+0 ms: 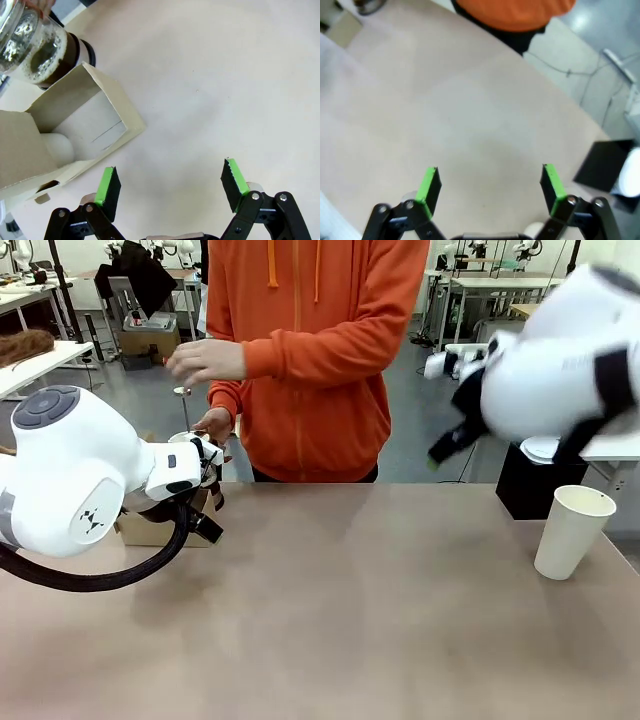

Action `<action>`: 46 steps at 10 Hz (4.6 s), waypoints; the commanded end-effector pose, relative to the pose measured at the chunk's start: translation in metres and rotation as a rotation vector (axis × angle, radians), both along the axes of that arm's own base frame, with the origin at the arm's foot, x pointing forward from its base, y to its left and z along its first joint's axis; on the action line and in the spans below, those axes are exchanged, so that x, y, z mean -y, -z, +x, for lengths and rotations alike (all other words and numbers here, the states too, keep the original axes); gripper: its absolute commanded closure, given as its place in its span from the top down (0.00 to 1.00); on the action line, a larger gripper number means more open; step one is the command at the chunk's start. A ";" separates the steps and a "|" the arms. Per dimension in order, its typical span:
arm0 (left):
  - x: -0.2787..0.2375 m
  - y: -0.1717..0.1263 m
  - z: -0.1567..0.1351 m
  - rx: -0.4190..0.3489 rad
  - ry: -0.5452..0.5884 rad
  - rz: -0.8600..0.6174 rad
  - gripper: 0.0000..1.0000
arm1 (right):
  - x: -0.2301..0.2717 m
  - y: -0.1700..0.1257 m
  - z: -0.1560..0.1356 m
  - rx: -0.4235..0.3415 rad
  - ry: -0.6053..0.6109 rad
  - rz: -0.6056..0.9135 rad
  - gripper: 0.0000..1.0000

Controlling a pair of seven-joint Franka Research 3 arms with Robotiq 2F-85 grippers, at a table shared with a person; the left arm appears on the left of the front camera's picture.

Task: Pour a drink into a cup and package it in a carrier.
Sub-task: Pick up the 600 ml Paper Cup and place it in the middle top area of the table.

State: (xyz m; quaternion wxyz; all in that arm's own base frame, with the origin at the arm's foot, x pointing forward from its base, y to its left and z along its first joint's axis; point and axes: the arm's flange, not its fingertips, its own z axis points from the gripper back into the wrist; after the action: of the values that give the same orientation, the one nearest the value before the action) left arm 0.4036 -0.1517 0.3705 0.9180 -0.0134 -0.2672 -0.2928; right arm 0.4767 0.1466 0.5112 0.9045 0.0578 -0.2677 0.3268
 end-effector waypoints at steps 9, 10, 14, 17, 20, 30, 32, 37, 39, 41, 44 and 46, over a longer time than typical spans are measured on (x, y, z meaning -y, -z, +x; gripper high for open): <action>0.000 0.000 0.000 0.000 0.000 0.000 1.00 | 0.331 -0.009 -0.019 0.224 -0.655 0.721 1.00; 0.000 0.000 0.000 0.000 0.000 0.000 1.00 | 0.350 0.021 -0.027 0.293 -0.665 0.758 1.00; 0.000 0.000 0.000 0.000 0.000 0.000 1.00 | 0.386 0.094 -0.031 0.419 -0.624 0.882 1.00; 0.000 0.000 0.000 0.000 0.000 0.000 1.00 | 0.381 0.100 -0.030 0.466 -0.507 0.834 1.00; 0.000 0.000 0.000 0.000 0.000 0.000 1.00 | 0.387 0.114 -0.034 0.394 -0.587 0.890 1.00; 0.000 0.000 0.000 0.000 0.000 0.000 1.00 | 0.391 0.230 -0.060 0.668 -0.582 0.821 1.00; 0.000 0.000 0.000 0.000 0.000 0.000 1.00 | 0.386 0.249 -0.056 0.617 -0.552 0.847 1.00; 0.000 0.000 0.000 0.000 0.000 0.000 1.00 | 0.361 0.278 -0.046 0.526 -0.546 0.878 1.00; 0.000 0.000 0.000 0.000 0.000 0.000 1.00 | 0.351 0.287 -0.047 0.496 -0.565 0.894 1.00; 0.000 0.000 0.000 0.000 0.000 0.000 1.00 | 0.342 0.288 -0.046 0.494 -0.567 0.912 1.00; 0.000 0.000 0.000 0.000 0.000 0.000 1.00 | 0.325 0.293 -0.040 0.474 -0.570 0.932 1.00; 0.000 0.000 0.000 0.000 0.000 0.000 1.00 | 0.315 0.293 -0.037 0.470 -0.573 0.950 1.00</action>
State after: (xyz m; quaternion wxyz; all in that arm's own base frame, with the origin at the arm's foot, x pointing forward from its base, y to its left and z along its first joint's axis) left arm 0.4037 -0.1520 0.3705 0.9179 -0.0130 -0.2672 -0.2930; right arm 0.4392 -0.1751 0.2176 0.5705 0.4563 -0.5485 0.4068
